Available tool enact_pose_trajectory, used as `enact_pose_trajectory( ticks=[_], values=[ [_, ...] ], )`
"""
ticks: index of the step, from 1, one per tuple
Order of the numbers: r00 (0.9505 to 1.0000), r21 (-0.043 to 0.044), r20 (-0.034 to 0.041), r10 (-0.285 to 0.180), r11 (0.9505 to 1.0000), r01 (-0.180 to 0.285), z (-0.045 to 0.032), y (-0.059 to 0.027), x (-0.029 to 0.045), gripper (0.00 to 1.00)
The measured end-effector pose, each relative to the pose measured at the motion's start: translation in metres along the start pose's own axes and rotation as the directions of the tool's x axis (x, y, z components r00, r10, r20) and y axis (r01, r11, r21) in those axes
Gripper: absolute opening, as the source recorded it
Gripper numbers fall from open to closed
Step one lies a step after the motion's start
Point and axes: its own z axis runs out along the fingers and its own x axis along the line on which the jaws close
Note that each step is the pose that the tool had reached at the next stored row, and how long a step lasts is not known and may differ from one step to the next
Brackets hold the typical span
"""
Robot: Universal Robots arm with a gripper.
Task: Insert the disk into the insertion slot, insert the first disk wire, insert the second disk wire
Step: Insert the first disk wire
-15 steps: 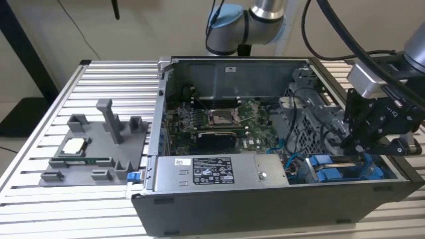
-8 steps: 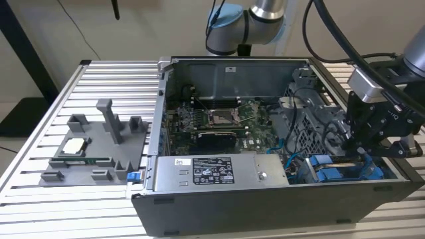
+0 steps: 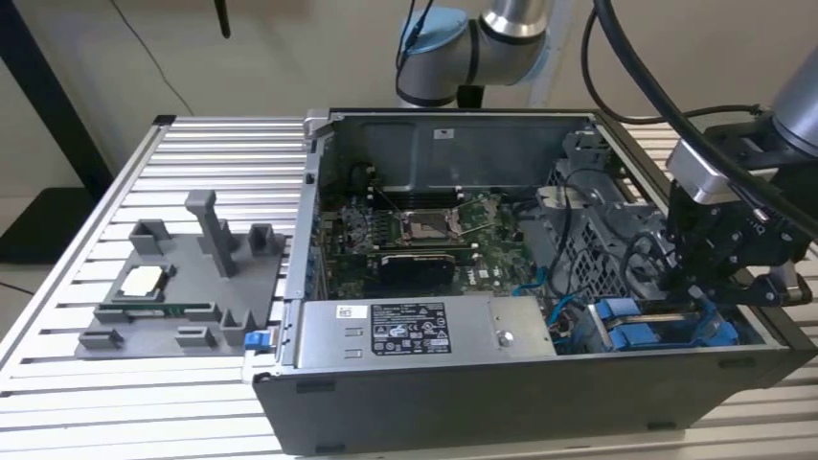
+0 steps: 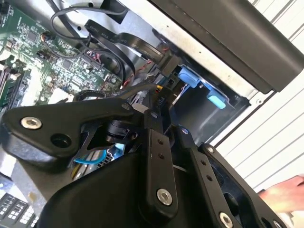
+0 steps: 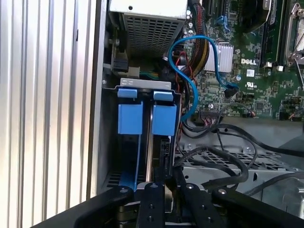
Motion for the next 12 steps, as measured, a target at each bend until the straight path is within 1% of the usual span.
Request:
enact_pose_trajectory(
  ticks=[12],
  values=[
    [1.0000, 0.0076, -0.0011, -0.001, 1.0000, 0.001, 0.0030, -0.0001, -0.0018, 0.19]
  ],
)
